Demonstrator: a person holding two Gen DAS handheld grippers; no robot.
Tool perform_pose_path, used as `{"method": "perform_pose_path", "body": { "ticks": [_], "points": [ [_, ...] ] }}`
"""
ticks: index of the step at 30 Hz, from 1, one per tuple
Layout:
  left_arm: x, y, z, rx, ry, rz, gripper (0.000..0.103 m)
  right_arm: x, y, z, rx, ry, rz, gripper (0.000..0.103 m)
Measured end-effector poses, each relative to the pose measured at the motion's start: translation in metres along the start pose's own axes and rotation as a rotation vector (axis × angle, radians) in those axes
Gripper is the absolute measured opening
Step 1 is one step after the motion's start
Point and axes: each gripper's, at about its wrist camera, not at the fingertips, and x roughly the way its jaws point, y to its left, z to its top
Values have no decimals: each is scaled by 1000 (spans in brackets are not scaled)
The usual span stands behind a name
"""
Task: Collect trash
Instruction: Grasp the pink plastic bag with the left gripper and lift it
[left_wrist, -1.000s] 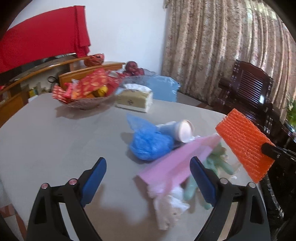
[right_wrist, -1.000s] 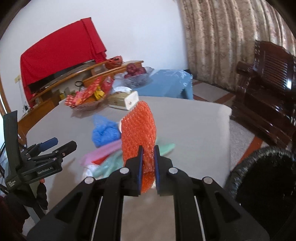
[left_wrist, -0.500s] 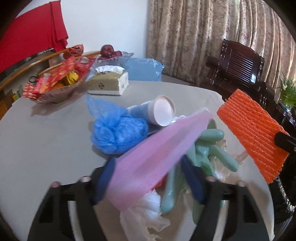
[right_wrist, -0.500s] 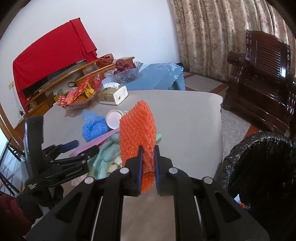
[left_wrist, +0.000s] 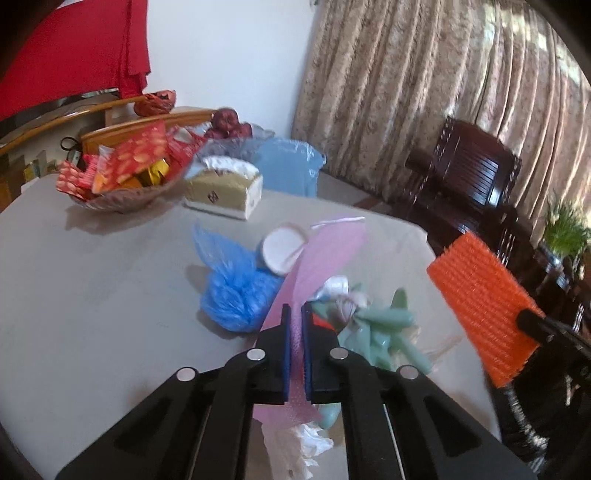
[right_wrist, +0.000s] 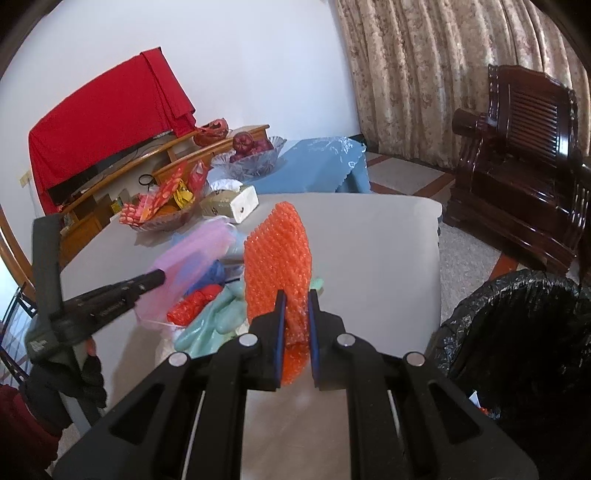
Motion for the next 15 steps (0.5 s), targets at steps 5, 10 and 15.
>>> {"method": "perform_pose_path", "body": {
  "ticks": [5, 10, 15],
  "points": [
    [-28, 1, 12, -18, -33, -24, 5, -17, 1, 8, 2, -39, 14, 10],
    [-48, -10, 18, -19, -51, -64, 5, -36, 0, 15, 2, -76, 14, 10],
    [-62, -32, 21, -11, -59, -127, 5, -60, -8, 18, 14, -112, -6, 10]
  ]
}}
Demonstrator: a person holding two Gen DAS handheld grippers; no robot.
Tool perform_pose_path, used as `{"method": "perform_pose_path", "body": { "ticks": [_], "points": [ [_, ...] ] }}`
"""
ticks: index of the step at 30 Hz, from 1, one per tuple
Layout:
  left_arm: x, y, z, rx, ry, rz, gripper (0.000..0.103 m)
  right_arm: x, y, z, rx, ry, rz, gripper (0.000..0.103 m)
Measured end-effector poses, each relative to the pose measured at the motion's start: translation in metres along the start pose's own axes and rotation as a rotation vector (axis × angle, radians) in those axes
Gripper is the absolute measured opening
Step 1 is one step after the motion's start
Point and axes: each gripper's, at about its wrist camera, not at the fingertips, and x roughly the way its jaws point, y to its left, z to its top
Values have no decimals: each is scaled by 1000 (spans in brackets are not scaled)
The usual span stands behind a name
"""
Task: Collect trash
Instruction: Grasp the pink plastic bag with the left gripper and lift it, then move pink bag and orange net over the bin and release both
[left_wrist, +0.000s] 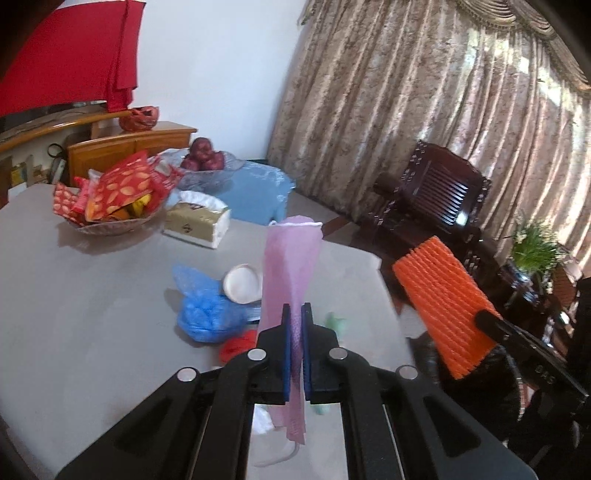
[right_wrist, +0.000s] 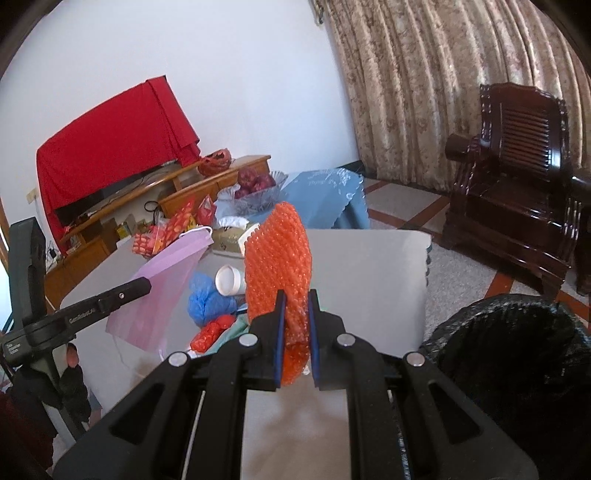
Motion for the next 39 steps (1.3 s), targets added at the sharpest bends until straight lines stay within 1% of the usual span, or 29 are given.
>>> {"method": "perform_pose_path", "body": {
  "ticks": [4, 7, 15, 19, 23, 26, 31, 35, 36, 38, 39],
  "points": [
    [-5, -25, 2, 23, -9, -61, 5, -19, -10, -1, 10, -27, -27, 10],
    [-3, -50, 0, 46, 0, -114, 5, -33, -23, -3, 26, -41, -57, 10],
    [17, -112, -16, 121, 49, -214, 5, -65, -63, -13, 77, -70, -152, 10],
    [32, -146, -29, 181, 65, -253, 5, -83, -88, -24, 91, -76, -223, 10],
    [50, -183, -45, 230, 101, -303, 5, -97, -110, -36, 103, -63, -290, 10],
    [64, -204, -55, 248, 132, -328, 5, -106, -127, -48, 102, -46, -350, 10],
    [87, -241, -74, 293, 179, -368, 5, -115, -159, -68, 141, -5, -433, 10],
    [100, -262, -87, 326, 208, -389, 5, -117, -179, -81, 182, 19, -476, 11],
    [103, -266, -91, 330, 218, -396, 5, -116, -183, -84, 190, 27, -490, 13],
    [111, -274, -96, 334, 247, -417, 5, -114, -192, -92, 208, 42, -518, 14],
    [113, -277, -98, 338, 256, -421, 8, -114, -194, -95, 213, 49, -531, 16]
  ]
}}
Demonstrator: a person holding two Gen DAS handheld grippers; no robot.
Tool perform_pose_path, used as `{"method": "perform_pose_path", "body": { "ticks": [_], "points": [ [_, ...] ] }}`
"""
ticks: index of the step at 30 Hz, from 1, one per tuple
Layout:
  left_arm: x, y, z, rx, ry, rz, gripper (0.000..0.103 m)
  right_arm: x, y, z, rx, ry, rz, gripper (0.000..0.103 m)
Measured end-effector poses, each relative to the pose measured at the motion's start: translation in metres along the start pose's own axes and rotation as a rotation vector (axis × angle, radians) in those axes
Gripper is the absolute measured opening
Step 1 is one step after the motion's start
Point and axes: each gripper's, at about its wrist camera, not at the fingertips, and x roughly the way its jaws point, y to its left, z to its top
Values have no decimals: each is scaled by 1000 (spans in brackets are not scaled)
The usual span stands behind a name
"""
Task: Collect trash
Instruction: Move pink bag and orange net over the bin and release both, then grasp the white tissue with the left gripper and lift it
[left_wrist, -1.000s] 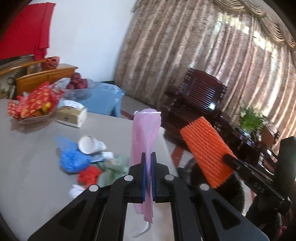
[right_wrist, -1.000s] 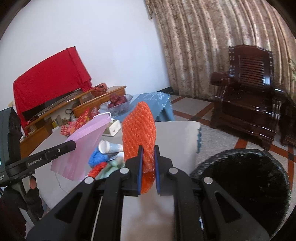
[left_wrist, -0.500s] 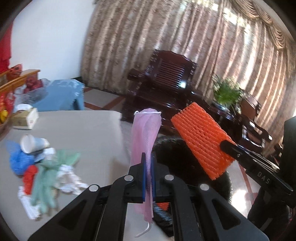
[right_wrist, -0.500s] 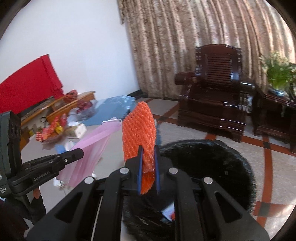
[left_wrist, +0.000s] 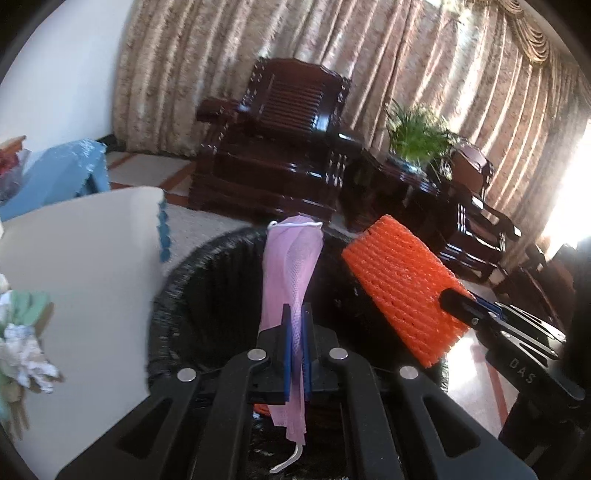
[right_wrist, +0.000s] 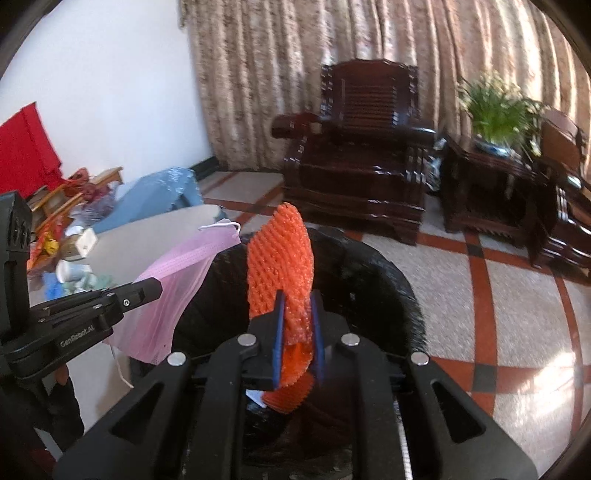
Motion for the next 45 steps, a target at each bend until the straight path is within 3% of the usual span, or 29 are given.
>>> {"method": "perform_pose_path", "body": {
  "ticks": [1, 2, 3, 4, 5, 7, 9, 12, 15, 22, 27, 31, 38, 45],
  "points": [
    [2, 1, 0, 2, 6, -7, 13, 2, -2, -2, 5, 8, -13, 23],
    [5, 1, -1, 2, 17, -22, 26, 4, -6, -4, 15, 14, -28, 29],
    [6, 2, -2, -3, 25, -25, 44, 5, -8, -6, 24, 17, -37, 44],
    [6, 1, -3, -9, 23, -26, 50, 5, -9, -6, 30, 15, -42, 52],
    [3, 4, -5, -19, 17, -29, 53, 4, -10, -7, 34, 11, -49, 55],
    [-1, 8, -6, -28, 17, -23, 58, 2, -9, -8, 39, -2, -64, 80],
    [-14, 18, -8, -33, 3, -3, 66, -2, -6, -8, 43, -22, -57, 90],
    [-31, 30, -7, -25, -31, 51, 74, -6, 4, -4, 39, -40, -16, 96],
    [-59, 48, -9, -23, -83, 123, 81, -8, 21, 3, 25, -50, 26, 96],
    [-126, 108, -21, -58, -165, 339, 83, -3, 88, 17, -35, -72, 162, 97],
    [-163, 159, -45, -113, -185, 511, 83, 7, 141, 17, -84, -75, 256, 97],
    [-178, 190, -66, -169, -173, 604, 83, 18, 185, 11, -134, -54, 322, 97],
    [-182, 219, -99, -241, -128, 667, 83, 31, 245, -4, -219, -39, 397, 97],
    [-170, 241, -117, -301, -84, 660, 82, 47, 272, -21, -270, 1, 416, 97]
  ]
}}
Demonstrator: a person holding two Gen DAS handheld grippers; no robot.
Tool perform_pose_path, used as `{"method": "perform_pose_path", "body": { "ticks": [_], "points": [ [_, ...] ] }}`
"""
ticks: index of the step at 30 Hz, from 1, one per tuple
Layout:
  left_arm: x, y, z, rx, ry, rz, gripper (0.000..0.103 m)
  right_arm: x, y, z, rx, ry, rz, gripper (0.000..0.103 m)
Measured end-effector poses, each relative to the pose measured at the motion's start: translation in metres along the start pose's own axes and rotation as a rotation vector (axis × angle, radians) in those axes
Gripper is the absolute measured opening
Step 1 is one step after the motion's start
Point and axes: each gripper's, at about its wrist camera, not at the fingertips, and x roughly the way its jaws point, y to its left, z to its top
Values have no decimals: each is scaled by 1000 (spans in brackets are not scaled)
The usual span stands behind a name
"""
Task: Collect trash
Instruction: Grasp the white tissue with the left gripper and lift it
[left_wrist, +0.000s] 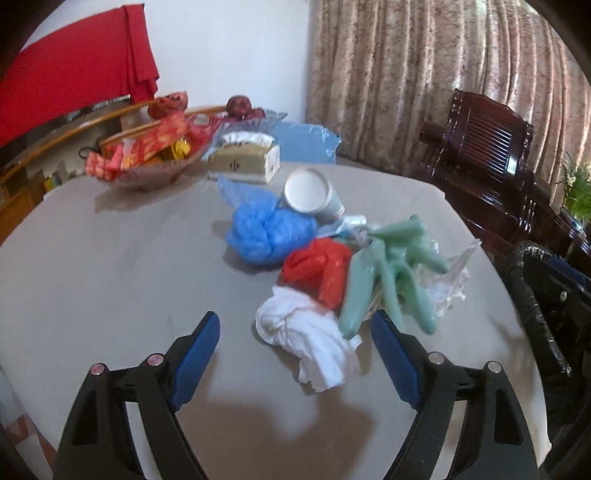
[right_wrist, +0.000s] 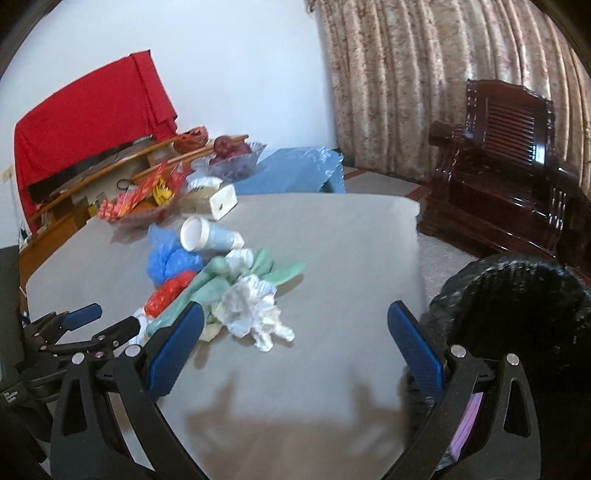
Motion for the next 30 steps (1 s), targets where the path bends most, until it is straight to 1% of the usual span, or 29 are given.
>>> {"method": "perform_pose_path", "body": {
  "ticks": [5, 7, 8, 9, 10, 11, 13, 15, 19, 20, 21, 25, 27, 28, 30],
  "points": [
    [16, 1, -9, -15, 46, 0, 81, 14, 4, -8, -7, 38, -4, 97],
    [22, 3, -10, -21, 64, -11, 76, 17, 4, -10, -10, 46, -6, 97],
    [26, 4, -12, -27, 76, -24, 72, 18, 4, -10, -11, 48, -6, 97],
    [29, 5, -13, -35, 87, -40, 62, 19, 5, -11, -13, 50, -6, 97],
    [32, 6, -14, -45, 99, -61, 58, 20, 6, -11, -17, 52, -5, 97],
    [33, 7, -15, -54, 105, -84, 48, 21, 7, -11, -21, 53, -7, 97],
    [32, 5, -15, -46, 101, -110, 36, 22, 9, -12, -32, 55, -7, 97],
    [26, 4, -12, -48, 93, -129, 29, 20, 10, -12, -46, 50, -4, 97],
    [12, 15, -7, -91, 81, -157, 27, 18, 16, -8, -59, 37, 7, 97],
    [6, 17, -5, -96, 73, -159, 21, 18, 17, -7, -59, 35, 9, 97],
    [2, 18, -4, -94, 67, -161, 19, 19, 17, -6, -58, 33, 11, 97],
    [-11, 26, 1, -85, 40, -157, 19, 19, 23, -2, -58, 30, 25, 97],
    [-12, 30, -1, -77, 32, -137, 19, 19, 28, 0, -63, 29, 35, 97],
    [-12, 32, -3, -76, 34, -126, 19, 20, 30, 1, -66, 28, 39, 97],
    [-5, 36, -9, -88, 67, -123, 19, 19, 35, 3, -78, 28, 47, 97]
  ]
}}
